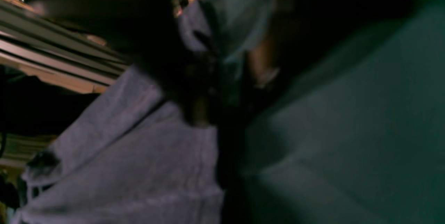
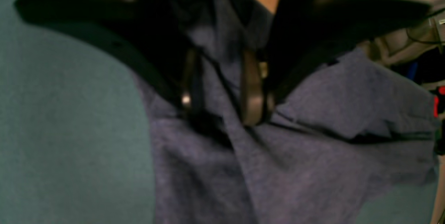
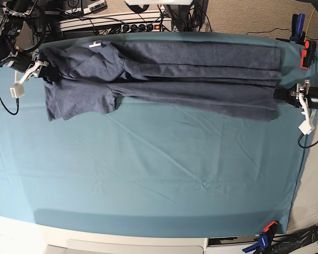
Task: Fold the T-shirt properly
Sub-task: 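Lay the hem onto the shoulder edge and open both grippers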
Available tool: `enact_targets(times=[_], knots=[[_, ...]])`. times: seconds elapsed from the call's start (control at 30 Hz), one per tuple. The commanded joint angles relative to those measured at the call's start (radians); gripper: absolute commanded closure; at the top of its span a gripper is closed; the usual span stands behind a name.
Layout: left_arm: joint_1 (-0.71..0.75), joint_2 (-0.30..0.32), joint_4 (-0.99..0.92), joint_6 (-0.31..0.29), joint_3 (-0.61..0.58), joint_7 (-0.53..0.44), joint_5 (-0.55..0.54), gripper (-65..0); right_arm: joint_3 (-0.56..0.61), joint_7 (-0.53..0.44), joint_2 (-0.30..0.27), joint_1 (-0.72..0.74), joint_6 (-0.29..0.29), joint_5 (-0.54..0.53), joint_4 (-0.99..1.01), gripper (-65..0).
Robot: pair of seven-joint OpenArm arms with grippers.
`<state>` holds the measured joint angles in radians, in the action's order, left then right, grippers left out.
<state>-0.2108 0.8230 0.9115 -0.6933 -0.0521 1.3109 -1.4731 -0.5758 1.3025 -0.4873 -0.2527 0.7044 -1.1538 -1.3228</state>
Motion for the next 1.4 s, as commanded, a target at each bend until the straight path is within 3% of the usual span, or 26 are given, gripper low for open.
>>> enact_targets(times=[0.0, 0.07, 1.2, 1.37], knots=[[-0.019, 0.031, 0.009, -0.005, 0.01, 0.002, -0.01, -26.5, -0.007, 0.005, -0.02, -0.002, -0.006, 0.036, -0.007, -21.6], [-0.019, 0.031, 0.009, -0.005, 0.01, 0.002, -0.01, -29.4, -0.007, 0.005, -0.02, -0.002, -0.006, 0.036, -0.007, -21.6], [-0.019, 0.03, 0.009, -0.005, 0.01, 0.001, -0.01, -29.4, -0.007, -0.069, -0.026, 0.007, -0.006, 0.039, -0.007, -21.5], [-0.019, 0.03, 0.009, -0.005, 0.01, 0.001, -0.01, -29.4, -0.009, -0.064, -0.026, 0.029, -0.006, 0.1, -0.007, -23.0]])
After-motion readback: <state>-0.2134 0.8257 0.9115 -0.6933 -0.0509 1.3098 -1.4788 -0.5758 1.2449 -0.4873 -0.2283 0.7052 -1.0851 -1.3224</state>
